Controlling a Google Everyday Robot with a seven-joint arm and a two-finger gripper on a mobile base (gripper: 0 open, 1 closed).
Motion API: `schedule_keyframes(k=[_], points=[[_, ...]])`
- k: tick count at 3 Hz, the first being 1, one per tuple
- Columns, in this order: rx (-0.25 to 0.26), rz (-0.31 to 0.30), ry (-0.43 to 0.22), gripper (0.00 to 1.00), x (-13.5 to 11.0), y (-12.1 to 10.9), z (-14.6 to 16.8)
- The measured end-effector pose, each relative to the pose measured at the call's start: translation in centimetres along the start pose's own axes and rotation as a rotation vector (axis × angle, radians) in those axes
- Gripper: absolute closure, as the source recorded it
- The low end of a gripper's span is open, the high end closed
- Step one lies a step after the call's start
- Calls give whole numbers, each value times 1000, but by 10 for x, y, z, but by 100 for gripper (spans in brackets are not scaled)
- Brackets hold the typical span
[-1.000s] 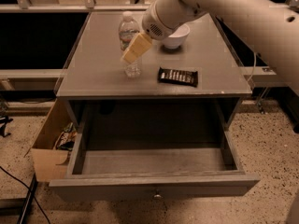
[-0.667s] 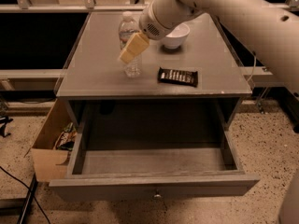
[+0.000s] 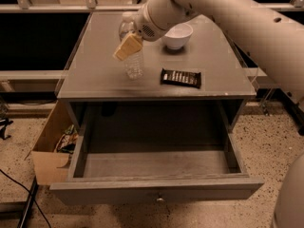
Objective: Place water bottle into top drawer
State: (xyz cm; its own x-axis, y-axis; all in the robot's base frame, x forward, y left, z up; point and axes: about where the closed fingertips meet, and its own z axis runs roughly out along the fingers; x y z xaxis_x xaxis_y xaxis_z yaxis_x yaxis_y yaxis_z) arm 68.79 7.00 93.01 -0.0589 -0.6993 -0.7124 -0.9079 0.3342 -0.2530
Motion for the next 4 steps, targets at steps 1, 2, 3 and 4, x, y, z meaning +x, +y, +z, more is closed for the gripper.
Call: schedule_keyframes(k=[1, 2, 3, 4], points=[[0, 0, 0, 58, 0, 0, 0], [0, 0, 0, 81, 0, 0, 0], [-1, -1, 0, 100, 0, 0, 0], [-6, -10, -4, 100, -7, 5, -21]])
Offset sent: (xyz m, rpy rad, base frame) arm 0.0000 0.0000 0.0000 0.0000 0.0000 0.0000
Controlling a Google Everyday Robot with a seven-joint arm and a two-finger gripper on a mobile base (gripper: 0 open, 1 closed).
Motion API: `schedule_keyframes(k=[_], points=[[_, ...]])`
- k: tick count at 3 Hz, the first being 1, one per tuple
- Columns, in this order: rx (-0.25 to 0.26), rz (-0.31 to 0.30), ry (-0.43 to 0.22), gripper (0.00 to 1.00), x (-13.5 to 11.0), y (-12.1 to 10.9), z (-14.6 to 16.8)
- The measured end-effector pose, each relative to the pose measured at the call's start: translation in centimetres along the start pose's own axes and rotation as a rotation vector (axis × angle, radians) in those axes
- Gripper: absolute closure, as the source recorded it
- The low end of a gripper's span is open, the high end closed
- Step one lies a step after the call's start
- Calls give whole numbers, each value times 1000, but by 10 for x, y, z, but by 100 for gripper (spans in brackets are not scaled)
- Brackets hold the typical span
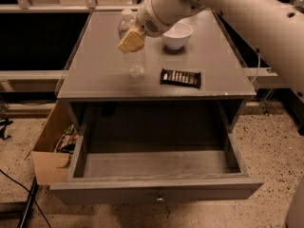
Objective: Place water bottle into top drawer
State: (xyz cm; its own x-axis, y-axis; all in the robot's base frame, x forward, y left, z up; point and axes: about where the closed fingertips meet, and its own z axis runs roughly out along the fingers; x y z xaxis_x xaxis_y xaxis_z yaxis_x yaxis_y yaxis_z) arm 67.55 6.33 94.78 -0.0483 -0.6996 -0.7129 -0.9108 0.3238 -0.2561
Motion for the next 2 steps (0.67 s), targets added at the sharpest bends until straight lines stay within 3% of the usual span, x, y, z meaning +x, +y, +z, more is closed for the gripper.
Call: schedule_keyframes(k=[2], points=[[-26, -14, -13, 100, -11, 33, -67]])
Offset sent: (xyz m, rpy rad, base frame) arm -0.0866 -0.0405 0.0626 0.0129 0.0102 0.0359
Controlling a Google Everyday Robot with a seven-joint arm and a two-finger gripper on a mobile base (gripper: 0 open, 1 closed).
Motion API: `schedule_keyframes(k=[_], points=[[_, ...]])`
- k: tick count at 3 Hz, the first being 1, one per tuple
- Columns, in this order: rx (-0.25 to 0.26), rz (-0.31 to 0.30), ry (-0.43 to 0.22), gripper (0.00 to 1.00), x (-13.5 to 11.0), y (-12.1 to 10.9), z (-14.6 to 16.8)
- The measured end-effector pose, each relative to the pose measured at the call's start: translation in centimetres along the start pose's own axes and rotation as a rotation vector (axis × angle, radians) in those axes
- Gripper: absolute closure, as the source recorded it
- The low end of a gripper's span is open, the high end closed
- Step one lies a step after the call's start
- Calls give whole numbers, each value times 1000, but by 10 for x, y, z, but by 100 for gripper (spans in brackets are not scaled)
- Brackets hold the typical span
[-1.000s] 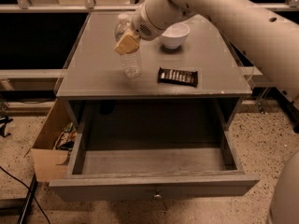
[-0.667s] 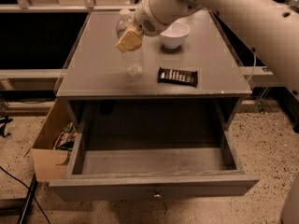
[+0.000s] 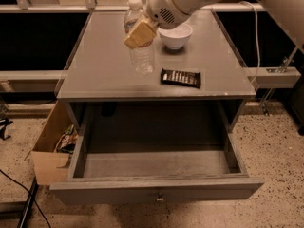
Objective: Place water bottle into top drawer
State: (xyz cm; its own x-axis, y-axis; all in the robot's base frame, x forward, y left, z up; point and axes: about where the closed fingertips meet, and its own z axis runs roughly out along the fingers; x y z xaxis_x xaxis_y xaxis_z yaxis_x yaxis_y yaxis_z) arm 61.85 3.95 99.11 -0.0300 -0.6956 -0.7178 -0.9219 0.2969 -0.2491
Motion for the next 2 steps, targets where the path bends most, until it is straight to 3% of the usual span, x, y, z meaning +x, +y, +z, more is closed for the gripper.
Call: schedule_keyframes(k=[2], points=[[18, 101, 14, 100, 15, 59, -57]])
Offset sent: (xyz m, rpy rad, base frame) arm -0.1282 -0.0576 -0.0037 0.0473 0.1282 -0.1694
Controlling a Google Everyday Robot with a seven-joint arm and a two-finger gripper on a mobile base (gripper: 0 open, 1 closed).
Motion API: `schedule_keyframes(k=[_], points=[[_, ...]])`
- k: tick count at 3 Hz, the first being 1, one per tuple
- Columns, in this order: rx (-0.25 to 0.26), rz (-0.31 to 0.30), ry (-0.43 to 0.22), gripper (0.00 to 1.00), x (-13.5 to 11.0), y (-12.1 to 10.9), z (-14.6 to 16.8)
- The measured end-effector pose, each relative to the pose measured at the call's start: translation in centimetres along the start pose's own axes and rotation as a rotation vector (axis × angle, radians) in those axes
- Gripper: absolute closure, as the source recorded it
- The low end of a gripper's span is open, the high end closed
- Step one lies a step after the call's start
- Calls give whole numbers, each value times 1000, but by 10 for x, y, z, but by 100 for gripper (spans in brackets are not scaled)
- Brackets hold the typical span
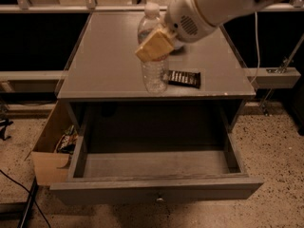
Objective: Place water bottle into top drawer
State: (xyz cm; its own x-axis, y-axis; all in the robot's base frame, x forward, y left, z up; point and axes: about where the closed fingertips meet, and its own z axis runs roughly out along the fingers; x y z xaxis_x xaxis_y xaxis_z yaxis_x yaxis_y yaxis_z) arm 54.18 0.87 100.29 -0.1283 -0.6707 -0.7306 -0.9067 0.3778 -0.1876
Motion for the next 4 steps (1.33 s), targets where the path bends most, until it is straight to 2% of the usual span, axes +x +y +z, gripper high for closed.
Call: schedule_keyframes(k=[1, 2, 3, 4], points=[[14, 62, 8, 100, 33, 34, -7], [14, 62, 8, 100, 33, 34, -7], [8, 76, 24, 100, 54, 40, 9], [1, 107, 39, 100, 91, 54, 34]])
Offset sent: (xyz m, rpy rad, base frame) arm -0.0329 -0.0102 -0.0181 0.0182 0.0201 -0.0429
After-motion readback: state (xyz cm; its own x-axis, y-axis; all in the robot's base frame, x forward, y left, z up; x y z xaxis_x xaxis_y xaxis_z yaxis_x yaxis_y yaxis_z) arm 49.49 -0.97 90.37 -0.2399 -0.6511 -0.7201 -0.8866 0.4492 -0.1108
